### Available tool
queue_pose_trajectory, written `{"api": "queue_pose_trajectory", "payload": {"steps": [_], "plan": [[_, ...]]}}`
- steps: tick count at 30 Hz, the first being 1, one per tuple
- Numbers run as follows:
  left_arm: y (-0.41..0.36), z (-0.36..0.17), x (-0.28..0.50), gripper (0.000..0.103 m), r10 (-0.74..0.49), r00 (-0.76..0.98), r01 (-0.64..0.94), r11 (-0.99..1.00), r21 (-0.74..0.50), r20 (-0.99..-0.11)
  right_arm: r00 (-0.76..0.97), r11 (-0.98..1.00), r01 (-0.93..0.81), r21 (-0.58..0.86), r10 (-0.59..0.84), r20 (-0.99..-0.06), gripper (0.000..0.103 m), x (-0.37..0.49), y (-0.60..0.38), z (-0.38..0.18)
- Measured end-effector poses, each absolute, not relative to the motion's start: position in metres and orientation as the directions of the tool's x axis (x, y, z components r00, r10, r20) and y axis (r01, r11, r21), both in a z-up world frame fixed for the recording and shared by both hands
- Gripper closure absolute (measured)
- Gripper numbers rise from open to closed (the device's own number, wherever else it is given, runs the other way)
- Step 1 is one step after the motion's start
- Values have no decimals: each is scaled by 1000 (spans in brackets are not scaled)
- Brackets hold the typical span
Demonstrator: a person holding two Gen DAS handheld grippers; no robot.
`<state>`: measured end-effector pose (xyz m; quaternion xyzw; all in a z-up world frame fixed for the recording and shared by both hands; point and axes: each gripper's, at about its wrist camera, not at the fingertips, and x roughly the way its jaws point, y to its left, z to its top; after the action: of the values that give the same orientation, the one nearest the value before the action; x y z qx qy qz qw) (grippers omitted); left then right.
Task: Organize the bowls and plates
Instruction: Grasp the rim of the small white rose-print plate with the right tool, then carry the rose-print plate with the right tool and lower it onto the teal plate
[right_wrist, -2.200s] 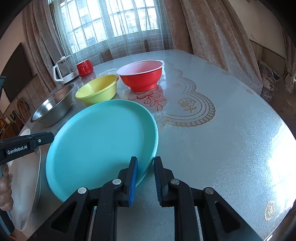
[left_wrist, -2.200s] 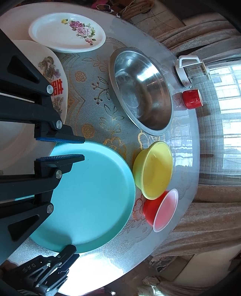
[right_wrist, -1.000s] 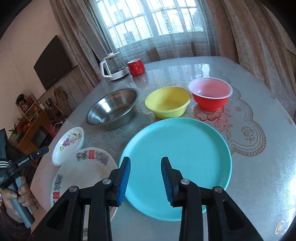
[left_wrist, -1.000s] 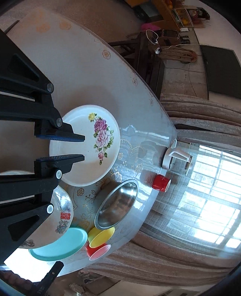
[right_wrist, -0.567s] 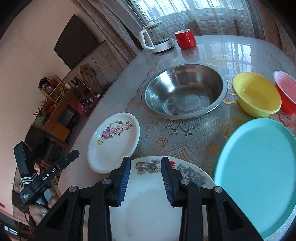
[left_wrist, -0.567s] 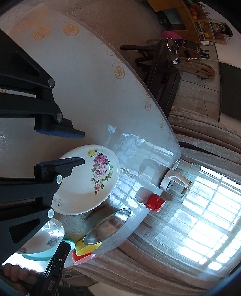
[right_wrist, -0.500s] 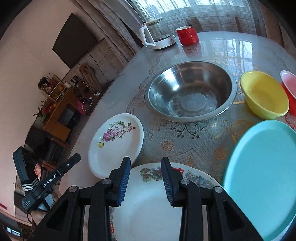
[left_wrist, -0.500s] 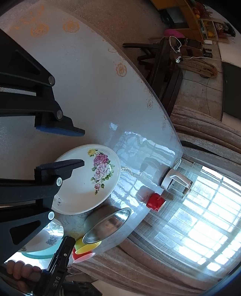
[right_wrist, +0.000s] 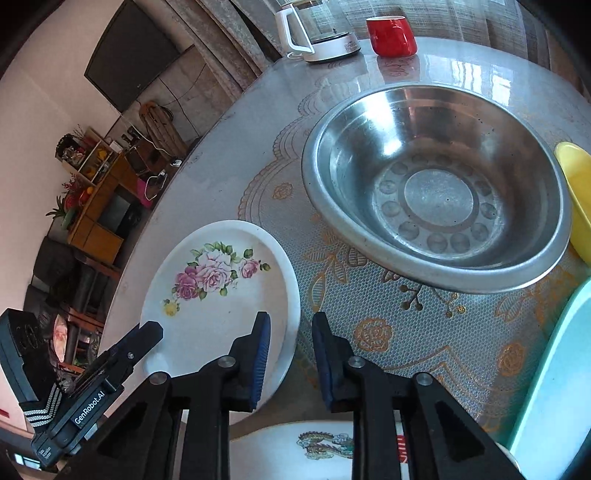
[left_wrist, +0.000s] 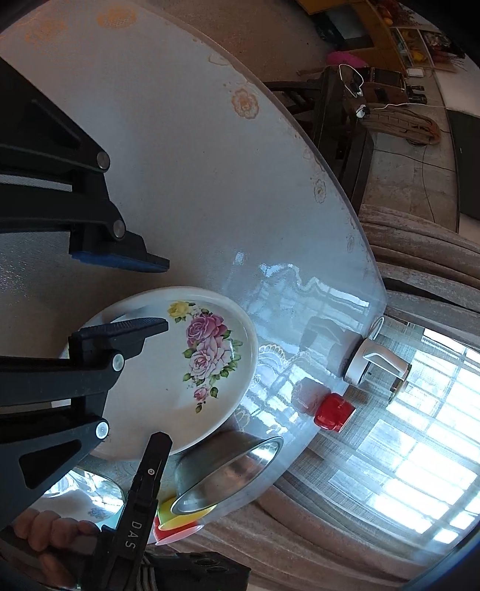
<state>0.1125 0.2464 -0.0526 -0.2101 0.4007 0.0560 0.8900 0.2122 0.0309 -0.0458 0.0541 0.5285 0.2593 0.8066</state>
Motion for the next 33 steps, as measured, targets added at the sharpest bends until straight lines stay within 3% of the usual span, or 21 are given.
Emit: {"api": "queue_pose_trajectory", "payload": {"steps": [3,11,18,33], "plan": [[241,-52,117,87,-54,669,-261,916,-304,-741,311,859,-378,346,470,-826,88,214,35,-47],[239,-45,116,87,-63,660,-275,907,-319,-749,332,844,-399,357,496,-802,91,209,34,-34],[220,-16,105,87,-39,709,-233,930,-286,-704,389,837,-400,373,524,-758,91,195,11,-14],[119,24,96,87,-176,735,-18,960,-279,-655,518,841,-289,457,539,-664,91,143,-108,18]]}}
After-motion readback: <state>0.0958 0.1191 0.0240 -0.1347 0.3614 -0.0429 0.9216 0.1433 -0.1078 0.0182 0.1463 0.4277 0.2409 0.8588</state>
